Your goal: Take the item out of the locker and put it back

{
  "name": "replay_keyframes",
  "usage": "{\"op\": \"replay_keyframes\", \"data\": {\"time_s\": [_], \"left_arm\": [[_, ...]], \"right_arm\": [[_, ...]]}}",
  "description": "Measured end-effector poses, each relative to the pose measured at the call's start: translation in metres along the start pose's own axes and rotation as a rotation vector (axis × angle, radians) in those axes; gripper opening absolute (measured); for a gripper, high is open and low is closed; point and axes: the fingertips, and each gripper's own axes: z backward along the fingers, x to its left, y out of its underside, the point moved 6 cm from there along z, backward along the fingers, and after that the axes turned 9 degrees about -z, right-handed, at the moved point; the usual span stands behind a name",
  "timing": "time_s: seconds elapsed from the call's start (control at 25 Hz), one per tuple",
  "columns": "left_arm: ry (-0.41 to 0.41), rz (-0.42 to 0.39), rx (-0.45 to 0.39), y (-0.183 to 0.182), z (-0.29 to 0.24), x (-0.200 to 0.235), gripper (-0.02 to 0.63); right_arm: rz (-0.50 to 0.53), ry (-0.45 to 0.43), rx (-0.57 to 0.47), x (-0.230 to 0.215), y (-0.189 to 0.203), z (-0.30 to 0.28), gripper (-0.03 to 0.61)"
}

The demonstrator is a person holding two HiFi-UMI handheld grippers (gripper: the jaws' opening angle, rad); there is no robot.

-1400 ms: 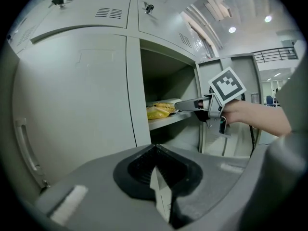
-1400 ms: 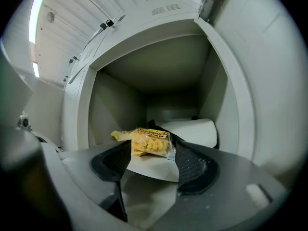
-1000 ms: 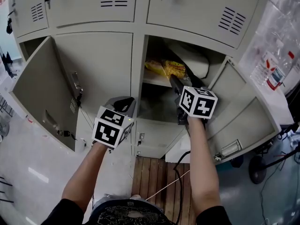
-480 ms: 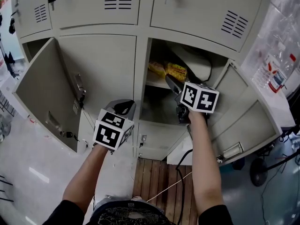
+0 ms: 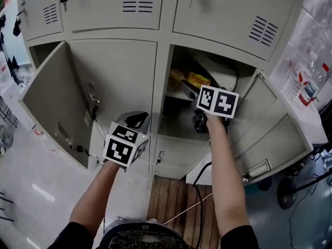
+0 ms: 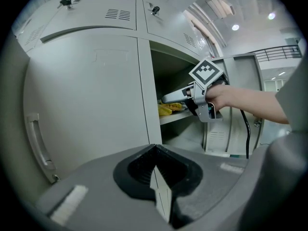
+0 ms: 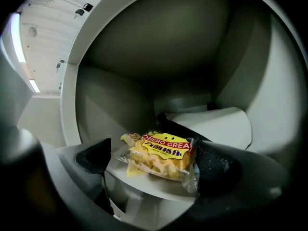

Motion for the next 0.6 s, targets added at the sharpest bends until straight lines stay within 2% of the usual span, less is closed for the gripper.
{"op": "replay_keyframes", "data": {"time_s": [0.12,0.32,0.36,0.4,0.44,0.6], "left_arm": [[-0.004,0.001,0.002,0.0009,0.0025,0.0015,0.002],[-0.01,-0.001,0.006,0.0026,0.0056,0.005,0.002],[-0.011,-0.001,0.006,0.0028,0.0061,0.0054,0.002],[-0.012,-0.001,0.007,0.003,0.0064,0.0058,0.002],[-0.012,0.0,0.007,0.0034,0.0066,0.006,0.002],[-0.005,0.0,0.011,0.0061,0.0061,0.0046,0.002]], "right_arm": [[0.004,0.036,0.014,-0.0039,0.0009,-0.0033,0.554],[0.014,0.041,0.02,-0.0023,0.0024,-0.0027,0.503],[0.014,0.043,0.011,-0.0031,0.002,-0.0014,0.472],[0.012,0.043,0.002,-0.0043,0.0016,0.0002,0.395],[0.008,0.041,-0.005,-0.0055,0.0017,0.0015,0.368],[0.015,0.04,-0.009,-0.0053,0.0027,0.0028,0.349]]}}
